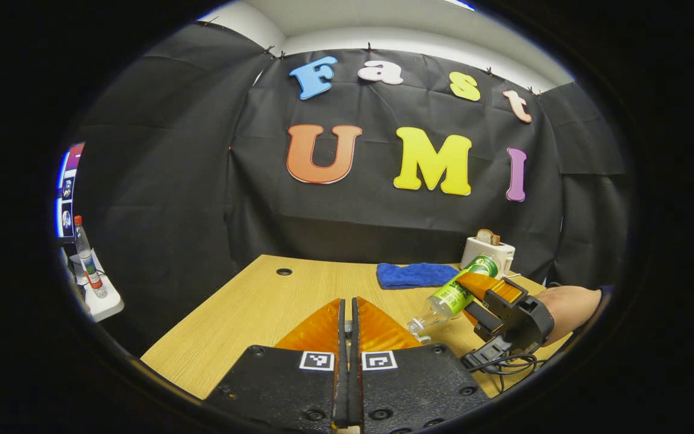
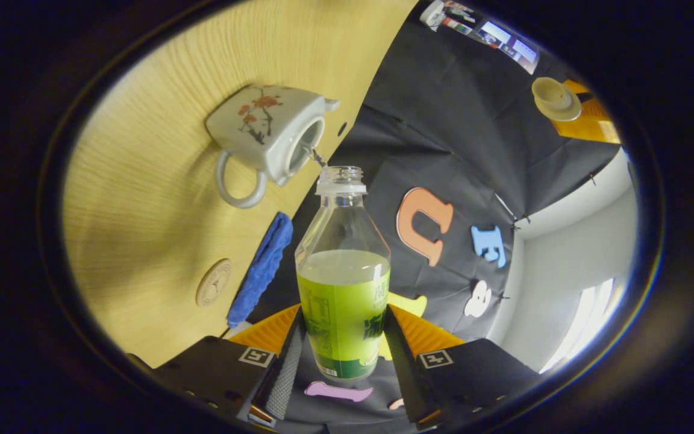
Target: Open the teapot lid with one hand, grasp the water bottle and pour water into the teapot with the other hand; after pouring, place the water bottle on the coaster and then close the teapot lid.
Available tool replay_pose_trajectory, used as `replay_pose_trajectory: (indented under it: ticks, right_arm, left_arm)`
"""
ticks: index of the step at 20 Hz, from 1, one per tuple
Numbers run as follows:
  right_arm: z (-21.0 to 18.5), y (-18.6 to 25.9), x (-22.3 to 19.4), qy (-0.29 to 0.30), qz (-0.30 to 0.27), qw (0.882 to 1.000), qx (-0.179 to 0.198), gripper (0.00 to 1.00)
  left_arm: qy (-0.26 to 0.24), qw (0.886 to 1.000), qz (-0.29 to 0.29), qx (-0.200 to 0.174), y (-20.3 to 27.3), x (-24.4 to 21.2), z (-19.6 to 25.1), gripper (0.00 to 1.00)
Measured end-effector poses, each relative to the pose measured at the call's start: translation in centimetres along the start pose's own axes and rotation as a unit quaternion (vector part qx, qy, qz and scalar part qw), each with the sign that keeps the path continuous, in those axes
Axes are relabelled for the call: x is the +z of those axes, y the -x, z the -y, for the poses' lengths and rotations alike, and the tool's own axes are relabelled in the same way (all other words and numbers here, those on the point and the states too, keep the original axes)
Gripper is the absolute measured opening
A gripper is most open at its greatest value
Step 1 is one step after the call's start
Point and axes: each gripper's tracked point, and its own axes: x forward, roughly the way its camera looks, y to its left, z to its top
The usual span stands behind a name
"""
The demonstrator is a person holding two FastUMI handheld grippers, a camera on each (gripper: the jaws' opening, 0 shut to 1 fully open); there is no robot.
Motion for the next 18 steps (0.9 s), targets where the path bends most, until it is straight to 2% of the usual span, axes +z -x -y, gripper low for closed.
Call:
replay_pose_trajectory:
  ticks: [4,18]
  right_arm:
    - [0.8,0.2,0.1,0.015,0.003,1.0,-0.019,0.73]
    - [2.0,-0.4,0.4,0.044,0.006,0.998,-0.051,0.72]
  left_arm:
    - [-0.001,1.0,-0.001,0.001,0.0,-0.1,-0.1,0.03]
    - [-0.004,1.0,-0.003,-0.002,-0.1,-0.1,0.1,0.03]
